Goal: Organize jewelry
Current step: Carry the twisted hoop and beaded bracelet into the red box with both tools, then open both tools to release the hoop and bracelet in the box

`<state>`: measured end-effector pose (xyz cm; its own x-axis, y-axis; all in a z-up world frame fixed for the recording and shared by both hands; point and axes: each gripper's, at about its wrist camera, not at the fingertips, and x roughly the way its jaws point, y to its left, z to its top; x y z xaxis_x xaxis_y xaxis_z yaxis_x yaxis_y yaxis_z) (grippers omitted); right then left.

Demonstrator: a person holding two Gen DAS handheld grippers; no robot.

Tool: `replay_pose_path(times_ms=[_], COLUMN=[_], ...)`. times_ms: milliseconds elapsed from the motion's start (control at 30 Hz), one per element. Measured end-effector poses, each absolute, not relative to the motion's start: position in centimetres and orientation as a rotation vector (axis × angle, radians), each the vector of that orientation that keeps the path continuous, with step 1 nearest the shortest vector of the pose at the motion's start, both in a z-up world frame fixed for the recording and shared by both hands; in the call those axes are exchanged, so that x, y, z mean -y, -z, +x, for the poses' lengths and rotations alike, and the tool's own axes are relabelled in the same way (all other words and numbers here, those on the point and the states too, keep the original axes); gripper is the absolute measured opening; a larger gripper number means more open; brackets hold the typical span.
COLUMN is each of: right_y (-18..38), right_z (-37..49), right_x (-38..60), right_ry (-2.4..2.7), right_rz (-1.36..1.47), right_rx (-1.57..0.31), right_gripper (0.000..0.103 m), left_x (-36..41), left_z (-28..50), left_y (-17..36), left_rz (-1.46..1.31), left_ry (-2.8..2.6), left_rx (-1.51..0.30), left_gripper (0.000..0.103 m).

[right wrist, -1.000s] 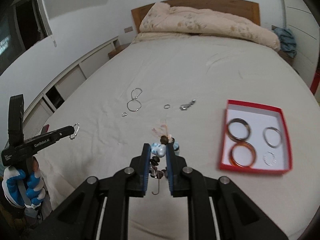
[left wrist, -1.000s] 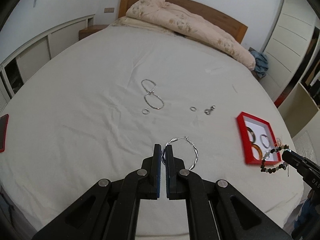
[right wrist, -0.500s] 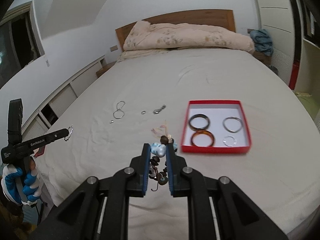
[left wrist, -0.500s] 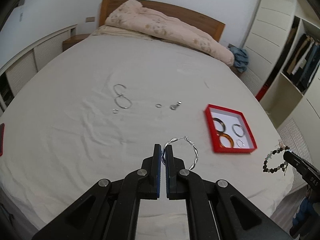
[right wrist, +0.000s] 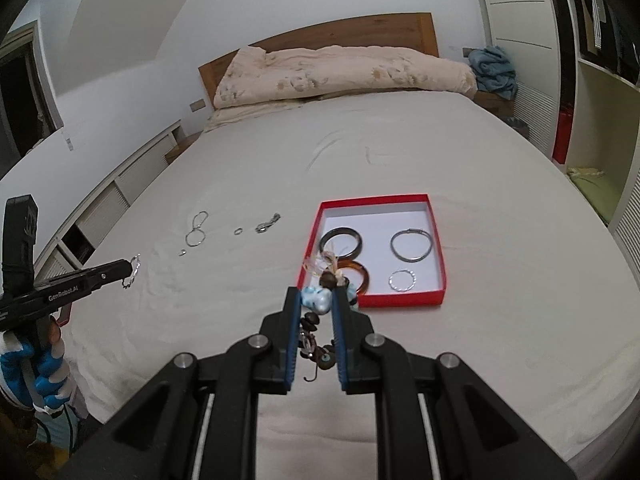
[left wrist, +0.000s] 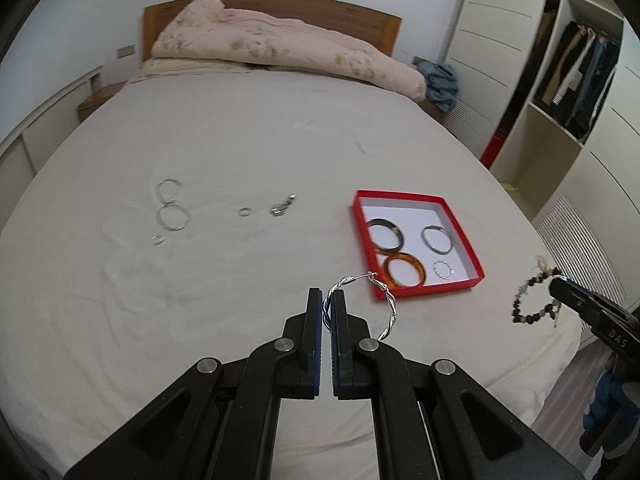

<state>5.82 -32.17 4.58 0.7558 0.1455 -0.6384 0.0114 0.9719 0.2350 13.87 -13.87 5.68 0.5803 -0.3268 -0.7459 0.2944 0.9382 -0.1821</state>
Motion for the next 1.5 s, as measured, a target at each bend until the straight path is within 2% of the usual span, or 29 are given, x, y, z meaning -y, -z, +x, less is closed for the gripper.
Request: replay_pose_path(times_ms=[300, 733, 1100, 1500], right_y=[-3.0, 3.3, 9.1, 10.5], right_z=[11.7, 22.9, 25.4, 25.3], right_x=[35.5, 40.4, 43.1, 43.6], right_ry=[-0.047, 0.014, 0.047, 0.039], right_rz=[0.233, 0.271, 0.272, 0.278], right_rx=[-0.74, -0.805, -0.904, -0.928], right_gripper=[0.014, 0.014, 0.015, 0.015], left_x=[21.5, 30.9, 33.4, 34.0], left_z=[20.6, 29.8, 31.6, 31.3], left_y=[-3.6, 4.4, 8.5, 10.1], left_rz=[0.011, 0.142, 0.208, 0.264], left_ry=[0.462, 0.468, 0.465, 0.444], left_rx=[-0.92, -0.994, -1.024, -1.046], left_gripper=[0.003, 0.003, 0.003, 0.005])
